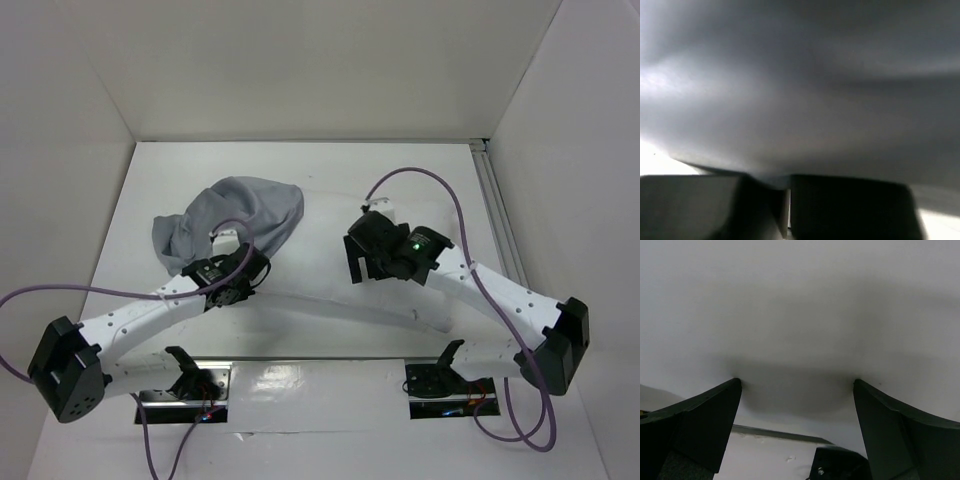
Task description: Put the pillow into the pillowcase
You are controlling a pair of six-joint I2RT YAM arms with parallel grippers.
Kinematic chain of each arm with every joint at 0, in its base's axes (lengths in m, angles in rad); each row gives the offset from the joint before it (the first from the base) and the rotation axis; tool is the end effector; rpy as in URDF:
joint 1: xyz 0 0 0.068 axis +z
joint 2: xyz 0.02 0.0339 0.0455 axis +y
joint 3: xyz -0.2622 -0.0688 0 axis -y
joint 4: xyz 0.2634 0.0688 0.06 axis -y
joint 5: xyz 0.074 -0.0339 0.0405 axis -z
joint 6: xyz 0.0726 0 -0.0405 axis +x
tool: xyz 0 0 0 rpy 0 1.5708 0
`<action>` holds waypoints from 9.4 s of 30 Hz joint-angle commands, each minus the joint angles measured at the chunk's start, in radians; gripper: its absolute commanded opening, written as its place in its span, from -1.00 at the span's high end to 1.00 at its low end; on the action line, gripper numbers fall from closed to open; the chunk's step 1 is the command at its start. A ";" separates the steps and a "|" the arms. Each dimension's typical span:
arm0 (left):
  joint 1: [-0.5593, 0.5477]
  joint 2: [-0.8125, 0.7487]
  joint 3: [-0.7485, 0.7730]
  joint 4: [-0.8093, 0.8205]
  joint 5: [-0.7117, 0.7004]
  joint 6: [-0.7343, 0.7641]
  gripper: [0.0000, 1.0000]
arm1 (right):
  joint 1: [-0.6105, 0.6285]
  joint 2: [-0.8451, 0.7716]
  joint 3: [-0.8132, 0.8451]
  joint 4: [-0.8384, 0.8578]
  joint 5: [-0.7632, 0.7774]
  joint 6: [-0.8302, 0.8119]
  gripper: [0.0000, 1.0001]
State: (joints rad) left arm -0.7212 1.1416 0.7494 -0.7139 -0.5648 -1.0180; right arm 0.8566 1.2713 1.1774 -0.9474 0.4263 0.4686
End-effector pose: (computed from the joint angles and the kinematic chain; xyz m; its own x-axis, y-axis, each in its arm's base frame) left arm 0.2043 -0.1279 0.1857 -0.6739 -0.3648 -0.6425 -0.3731 0.9186 -0.1302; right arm 0.2069 0.1929 0.2781 -0.7533 -0.2412 -0.6118 -0.2365 0.9674 -0.0903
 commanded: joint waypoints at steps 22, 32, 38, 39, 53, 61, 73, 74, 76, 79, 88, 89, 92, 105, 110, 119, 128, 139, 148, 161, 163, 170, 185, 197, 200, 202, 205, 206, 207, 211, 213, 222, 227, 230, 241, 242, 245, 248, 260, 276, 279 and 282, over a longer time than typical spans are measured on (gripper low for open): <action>-0.204 0.385 0.962 0.137 0.511 0.398 1.00 | -0.143 -0.001 -0.042 0.492 -0.370 0.030 1.00; -0.156 0.327 1.125 -0.149 0.503 0.455 1.00 | -0.156 -0.254 0.039 0.219 -0.382 0.002 1.00; -0.234 0.319 1.316 -0.428 0.522 0.435 1.00 | -0.156 -0.311 0.152 -0.103 -0.391 0.004 1.00; -0.234 0.329 1.359 -0.461 0.554 0.435 1.00 | -0.156 -0.311 0.200 -0.146 -0.391 0.014 1.00; 0.130 0.939 1.674 -0.171 0.801 0.513 0.49 | -0.339 0.160 0.454 0.041 -0.616 -0.071 1.00; 0.307 0.838 1.616 -0.035 0.740 0.596 -1.00 | -0.698 0.386 0.751 0.081 -0.347 -0.110 -0.89; 0.327 0.495 1.218 -0.061 0.355 0.756 0.05 | -0.513 0.120 0.472 0.117 -0.391 -0.173 -0.89; 0.327 0.480 1.169 -0.074 0.233 0.736 -0.28 | -0.475 0.096 0.382 0.127 -0.374 -0.154 -0.89; 0.327 0.422 1.052 -0.075 0.146 0.678 -0.84 | -0.462 0.030 0.300 0.136 -0.363 -0.104 -0.89; 0.327 0.353 0.837 -0.047 0.037 0.595 -0.84 | -0.453 -0.033 0.171 0.147 -0.389 -0.056 -0.91; 0.358 0.274 0.531 0.034 -0.109 0.415 -0.79 | -0.482 -0.191 -0.059 0.095 -0.500 0.057 -0.99; 0.371 0.283 0.516 0.048 -0.109 0.415 -0.76 | -0.491 -0.220 -0.074 0.085 -0.527 0.058 -0.99; 0.414 0.343 0.525 0.048 -0.109 0.404 -0.73 | -0.502 -0.271 -0.134 0.085 -0.557 0.085 -0.99; 0.473 0.400 0.576 0.059 0.167 0.466 1.00 | -0.485 -0.349 -0.361 0.229 -0.695 0.125 -0.94; 0.303 0.388 0.663 0.035 0.389 0.529 1.00 | -0.436 -0.235 -0.469 0.605 -0.833 0.168 0.39; -0.112 0.543 1.150 -0.113 0.683 0.529 1.00 | -0.445 -0.139 0.040 0.579 -0.669 0.104 1.00; -0.121 0.569 1.119 -0.194 0.637 0.510 1.00 | -0.344 -0.249 -0.334 0.604 -0.595 0.166 1.00; -0.083 0.513 1.243 -0.325 0.390 0.541 -0.93 | -0.311 -0.467 -0.458 0.290 -0.430 0.131 -0.67; -0.023 0.851 1.556 -0.225 -0.005 0.598 -0.87 | -0.311 -0.526 -0.348 0.225 -0.210 0.409 -0.87; 0.005 1.155 1.685 -0.047 -0.254 0.788 -0.53 | -0.490 -0.507 -0.519 0.399 -0.449 0.443 -0.92; 0.005 1.184 1.685 -0.047 -0.274 0.814 -0.31 | -0.528 -0.477 -0.568 0.444 -0.533 0.423 -0.95; 0.005 1.183 1.673 -0.038 -0.186 0.826 1.00 | -0.528 -0.371 -0.616 0.682 -0.607 0.364 -0.42; -0.185 0.854 1.584 -0.104 0.216 0.702 1.00 | -0.462 -0.299 -0.305 0.760 -0.681 0.266 1.00; -0.084 0.767 1.498 -0.216 -0.005 0.564 0.80 | -0.439 -0.381 -0.403 0.693 -0.595 0.274 1.00; -0.041 0.855 1.519 -0.240 -0.146 0.639 -0.67 | -0.430 -0.392 -0.423 0.664 -0.584 0.252 1.00; -0.041 0.906 1.519 -0.240 -0.181 0.664 -0.99 | -0.430 -0.401 -0.423 0.654 -0.584 0.243 1.00; -0.032 0.955 1.519 -0.240 -0.211 0.676 -1.00 | -0.430 -0.423 -0.432 0.616 -0.572 0.243 1.00; -0.032 0.964 1.495 -0.240 -0.242 0.676 -1.00 | -0.430 -0.423 -0.432 0.602 -0.563 0.234 1.00; -0.032 0.977 1.495 -0.240 -0.256 0.676 -1.00 | -0.421 -0.423 -0.432 0.602 -0.563 0.234 1.00; 0.008 1.029 1.495 -0.263 -0.280 0.657 -0.87 | -0.421 -0.432 -0.441 0.569 -0.541 0.223 1.00; 0.022 1.044 1.504 -0.263 -0.280 0.657 -0.75 | -0.421 -0.443 -0.441 0.547 -0.531 0.214 1.00; 0.066 1.050 1.536 -0.280 -0.256 0.671 0.38 | -0.421 -0.452 -0.452 0.538 -0.521 0.214 1.00; 0.001 0.997 1.558 -0.271 -0.195 0.703 1.00 | -0.421 -0.420 -0.443 0.561 -0.532 0.214 1.00; -0.079 0.945 1.558 -0.242 -0.066 0.716 1.00 | -0.421 -0.397 -0.427 0.598 -0.541 0.214 1.00; -0.330 0.620 1.299 -0.035 0.597 0.366 1.00 | -0.375 -0.398 -0.315 0.702 -0.520 0.214 1.00; -0.313 0.610 1.279 -0.035 0.538 0.355 1.00 | -0.375 -0.414 -0.358 0.702 -0.508 0.223 1.00; -0.236 0.625 1.262 -0.035 0.519 0.346 1.00 | -0.375 -0.437 -0.400 0.691 -0.498 0.234 1.00; -0.225 0.681 1.313 -0.070 0.479 0.346 0.99 | -0.375 -0.437 -0.417 0.659 -0.462 0.234 1.00; -0.236 0.400 0.954 -0.237 -0.116 0.288 -0.88 | -0.682 -0.116 -0.108 0.388 -0.626 -0.008 -0.86; -0.170 0.217 0.179 0.315 -0.092 0.254 -0.71 | -0.691 -0.366 -0.237 0.334 -0.590 0.051 -1.00; -0.137 0.250 0.160 0.411 -0.061 0.304 -0.73 | -0.691 -0.375 -0.246 0.311 -0.624 0.051 -1.00; -0.083 0.291 0.160 0.503 -0.038 0.358 -0.73 | -0.691 -0.375 -0.259 0.282 -0.717 0.025 -1.00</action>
State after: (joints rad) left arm -0.8497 1.4120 0.9092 -0.3923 -0.6186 -0.7322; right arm 0.1699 0.9199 0.9245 -0.6243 -0.1894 0.5140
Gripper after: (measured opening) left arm 0.870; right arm 0.999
